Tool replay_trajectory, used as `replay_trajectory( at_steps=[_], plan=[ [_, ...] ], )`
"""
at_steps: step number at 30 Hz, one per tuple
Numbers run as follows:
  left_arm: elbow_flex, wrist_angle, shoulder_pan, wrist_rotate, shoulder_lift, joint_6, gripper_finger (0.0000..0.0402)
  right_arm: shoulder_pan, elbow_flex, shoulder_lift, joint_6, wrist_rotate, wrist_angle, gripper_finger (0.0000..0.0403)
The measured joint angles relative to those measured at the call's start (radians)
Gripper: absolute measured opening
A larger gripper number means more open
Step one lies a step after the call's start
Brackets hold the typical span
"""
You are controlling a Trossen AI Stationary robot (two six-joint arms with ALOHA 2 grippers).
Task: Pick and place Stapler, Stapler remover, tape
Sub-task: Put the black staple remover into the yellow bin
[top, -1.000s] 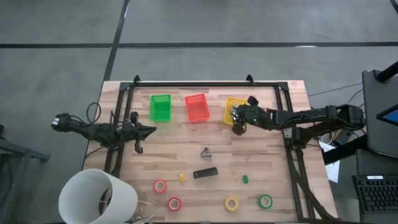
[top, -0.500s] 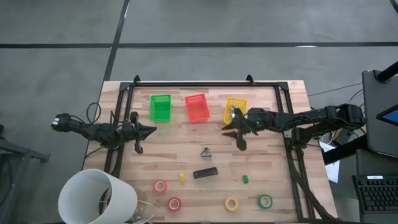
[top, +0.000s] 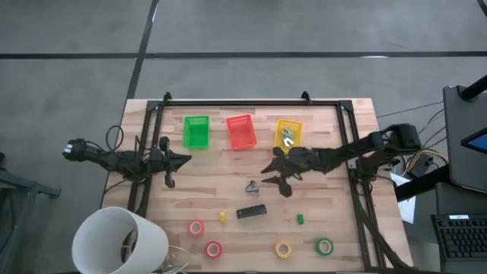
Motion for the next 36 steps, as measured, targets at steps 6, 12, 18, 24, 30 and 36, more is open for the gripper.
replay_trajectory(
  at_steps=[6,12,18,24,30,36],
  plan=[
    [0.000,0.000,0.000,0.000,0.000,0.000,0.0010,0.007,0.108,0.136,-0.014,-0.010,-0.054,0.0163],
    [0.000,0.001,0.000,0.000,0.000,0.000,0.0010,0.006,0.189,0.198,-0.054,-0.033,-0.125,0.0150],
    [0.000,0.000,0.000,0.000,0.000,0.000,0.0010,0.006,0.203,0.203,-0.065,-0.048,-0.134,0.0136],
    [0.000,0.000,0.000,0.000,0.000,0.000,0.0010,0.003,0.202,0.214,-0.051,-0.048,-0.124,0.0128],
    [0.000,0.000,0.000,0.000,0.000,0.000,0.0010,0.003,0.201,0.255,-0.038,-0.032,-0.086,0.0131],
    [0.000,0.001,0.000,0.000,0.000,0.000,0.0010,0.003,0.201,0.281,-0.046,-0.021,-0.067,0.0128]
  ],
)
